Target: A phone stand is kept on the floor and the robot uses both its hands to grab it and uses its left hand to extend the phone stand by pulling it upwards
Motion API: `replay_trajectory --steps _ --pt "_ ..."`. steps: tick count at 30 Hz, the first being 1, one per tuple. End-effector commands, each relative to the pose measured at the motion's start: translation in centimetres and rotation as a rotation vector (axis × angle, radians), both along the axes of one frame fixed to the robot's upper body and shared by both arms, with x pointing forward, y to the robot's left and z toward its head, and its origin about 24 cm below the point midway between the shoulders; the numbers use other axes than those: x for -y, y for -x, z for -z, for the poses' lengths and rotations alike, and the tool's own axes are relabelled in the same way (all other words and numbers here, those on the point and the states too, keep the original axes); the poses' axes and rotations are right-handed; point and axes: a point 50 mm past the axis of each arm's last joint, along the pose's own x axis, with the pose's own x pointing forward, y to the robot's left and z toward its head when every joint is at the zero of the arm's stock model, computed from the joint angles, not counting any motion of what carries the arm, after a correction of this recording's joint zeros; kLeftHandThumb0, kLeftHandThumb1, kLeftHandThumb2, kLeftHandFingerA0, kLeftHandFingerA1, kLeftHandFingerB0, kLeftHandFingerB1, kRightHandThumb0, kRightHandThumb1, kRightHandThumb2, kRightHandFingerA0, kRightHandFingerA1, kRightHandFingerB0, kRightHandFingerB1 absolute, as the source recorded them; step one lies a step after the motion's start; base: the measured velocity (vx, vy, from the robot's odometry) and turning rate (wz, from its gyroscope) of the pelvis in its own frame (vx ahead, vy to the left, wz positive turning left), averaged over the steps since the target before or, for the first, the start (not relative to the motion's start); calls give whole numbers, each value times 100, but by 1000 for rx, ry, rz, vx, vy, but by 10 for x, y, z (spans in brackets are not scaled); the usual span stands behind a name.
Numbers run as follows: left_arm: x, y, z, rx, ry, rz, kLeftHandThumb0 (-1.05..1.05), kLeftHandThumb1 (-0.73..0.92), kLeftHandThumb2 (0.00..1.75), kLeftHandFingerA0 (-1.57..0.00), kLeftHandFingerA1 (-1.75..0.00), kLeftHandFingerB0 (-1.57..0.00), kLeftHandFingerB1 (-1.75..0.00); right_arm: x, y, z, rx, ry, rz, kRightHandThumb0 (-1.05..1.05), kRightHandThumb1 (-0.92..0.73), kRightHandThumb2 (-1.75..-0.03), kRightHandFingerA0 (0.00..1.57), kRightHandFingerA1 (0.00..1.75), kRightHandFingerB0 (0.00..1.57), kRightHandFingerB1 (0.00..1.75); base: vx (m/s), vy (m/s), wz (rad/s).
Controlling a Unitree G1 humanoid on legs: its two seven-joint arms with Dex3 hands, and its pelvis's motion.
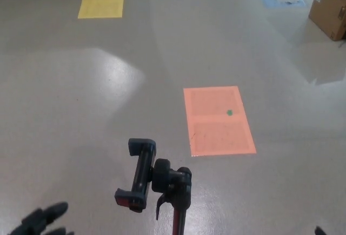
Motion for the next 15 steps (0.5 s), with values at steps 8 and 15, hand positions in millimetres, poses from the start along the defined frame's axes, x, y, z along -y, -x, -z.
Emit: replay_trajectory --steps 8,15 --pt "-8 8 -37 300 66 -30 -74 55 95 -41 -50 -40 -48 -1 0 -34 264 -11 -44 -92 -64 -94 0 0 0 3 0 0 0" --pt "-8 12 -36 310 76 -25 -76 68 61 -47 -36 -47 -36 -8 1 -32 264 -15 -80 -97 -64 -96 0 0 0 3 0 0 0"
